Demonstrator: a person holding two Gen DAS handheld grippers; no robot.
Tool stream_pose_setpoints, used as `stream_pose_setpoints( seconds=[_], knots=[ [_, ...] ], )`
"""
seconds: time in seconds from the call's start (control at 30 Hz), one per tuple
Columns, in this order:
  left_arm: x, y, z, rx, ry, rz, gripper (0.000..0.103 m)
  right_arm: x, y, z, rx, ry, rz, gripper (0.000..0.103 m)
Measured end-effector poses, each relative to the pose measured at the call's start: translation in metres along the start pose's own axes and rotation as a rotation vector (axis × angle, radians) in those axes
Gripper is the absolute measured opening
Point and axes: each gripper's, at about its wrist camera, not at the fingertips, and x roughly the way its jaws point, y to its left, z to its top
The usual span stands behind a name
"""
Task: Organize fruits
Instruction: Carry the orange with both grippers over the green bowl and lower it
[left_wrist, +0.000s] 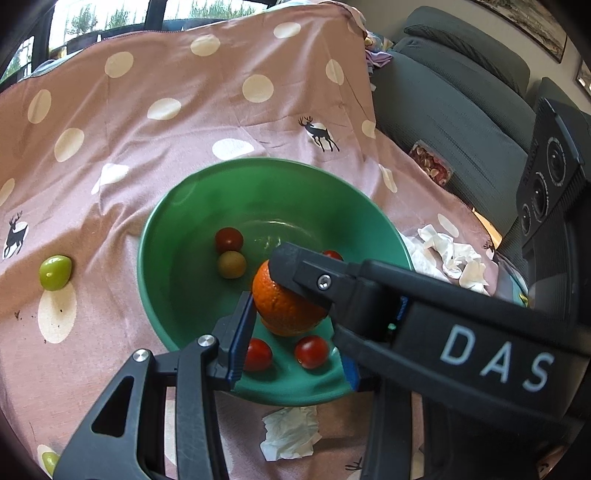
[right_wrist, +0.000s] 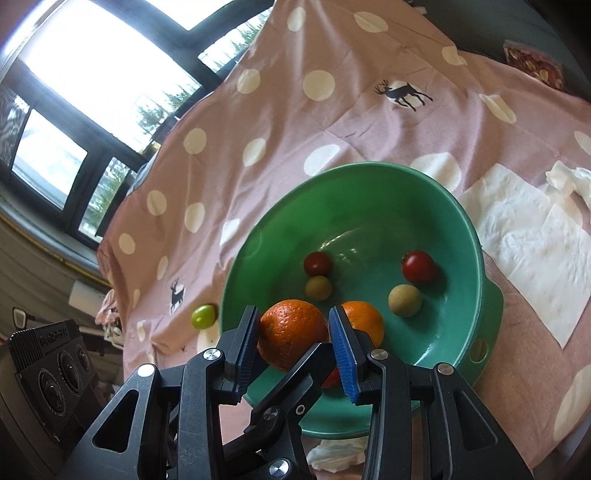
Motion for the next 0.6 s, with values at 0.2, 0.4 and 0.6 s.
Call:
stream_pose_setpoints(
  seconds=[0.2,0.4,0.6],
  knots=[
    [0.0053,0.0004,-0.0005,-0.008,0.013,-0.013,0.042,0.0016,-0.0037,0.0005,0.013,0.009,-0.018,0.042],
    [0.0083,0.0031,-0.0016,-0.020,0.020,-0.025,0.042,0.0041,-0.0046,0.0011,0.015,0.021,-0.031,0.042],
    [0.0083,0.0044,-0.0028,-0.026,0.022,-0.027,0.042,0.0056,-0.0027,0.0014,0.007,0.022,-0.040,0.042]
  ],
)
